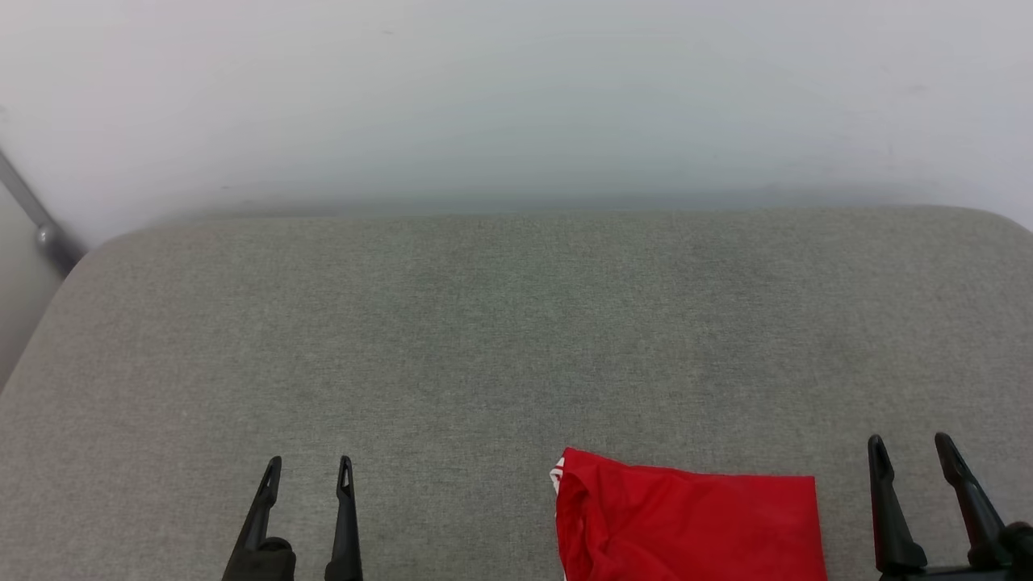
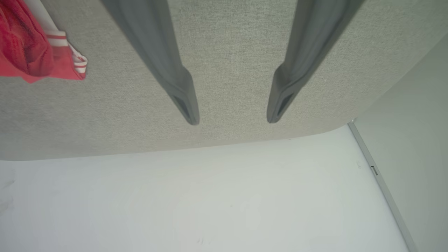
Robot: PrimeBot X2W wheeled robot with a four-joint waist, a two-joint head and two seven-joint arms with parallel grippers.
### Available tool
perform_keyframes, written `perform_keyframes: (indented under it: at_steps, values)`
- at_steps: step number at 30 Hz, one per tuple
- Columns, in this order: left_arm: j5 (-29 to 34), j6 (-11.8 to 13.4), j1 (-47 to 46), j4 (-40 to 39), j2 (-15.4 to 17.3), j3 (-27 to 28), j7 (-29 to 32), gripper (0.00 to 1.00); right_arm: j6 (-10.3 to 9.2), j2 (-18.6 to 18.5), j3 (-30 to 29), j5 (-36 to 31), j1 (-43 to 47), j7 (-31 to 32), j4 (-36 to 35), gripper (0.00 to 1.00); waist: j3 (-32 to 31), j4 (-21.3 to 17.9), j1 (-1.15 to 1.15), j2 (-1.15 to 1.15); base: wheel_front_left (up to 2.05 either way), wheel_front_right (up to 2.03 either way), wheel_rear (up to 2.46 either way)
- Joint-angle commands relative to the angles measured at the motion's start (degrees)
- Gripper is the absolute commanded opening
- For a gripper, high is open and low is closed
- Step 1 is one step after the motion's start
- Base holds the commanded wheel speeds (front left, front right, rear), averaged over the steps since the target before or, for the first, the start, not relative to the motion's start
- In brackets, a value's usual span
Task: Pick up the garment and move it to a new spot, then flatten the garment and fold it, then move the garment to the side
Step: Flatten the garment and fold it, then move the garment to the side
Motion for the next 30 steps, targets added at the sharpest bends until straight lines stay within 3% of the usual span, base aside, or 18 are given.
perform_keyframes:
  at_steps: [1, 8, 21, 27, 30]
  values:
    - [0.12, -0.21, 0.66, -0.54, -0.40, 0.24, -0.11, 1.00, -0.05, 1.16, -0.45, -0.62, 1.52, -0.28, -1.06, 1.00, -0.17, 0.34, 0.00, 0.00, 0.00, 0.00, 0.00]
    - [0.42, -0.70, 1.29, -1.61, -0.75, 0.75, -0.11, 1.00, -0.05, 3.34, -1.02, -0.77, 4.67, -0.25, -3.58, 1.00, -0.18, 1.18, 0.00, 0.00, 0.00, 0.00, 0.00]
    - [1.03, -1.31, 1.43, -1.52, -1.11, 1.37, -0.11, 1.00, -0.05, 4.08, -1.59, -1.16, 4.33, -0.26, -4.02, 1.00, -0.01, 1.51, 0.00, 0.00, 0.00, 0.00, 0.00]
    - [1.10, -1.44, 1.27, -1.36, -1.34, 1.61, -0.11, 1.00, -0.05, 3.97, -4.06, -1.59, 1.70, -0.24, -6.67, 1.00, -0.08, 1.66, 0.00, 0.00, 0.00, 0.00, 0.00]
    - [1.09, -1.51, 1.25, -1.29, -1.46, 1.70, -0.11, 1.00, -0.05, 1.43, -4.47, -1.87, -0.97, -0.24, -7.84, 1.00, -0.06, 1.54, 0.00, 0.00, 0.00, 0.00, 0.00]
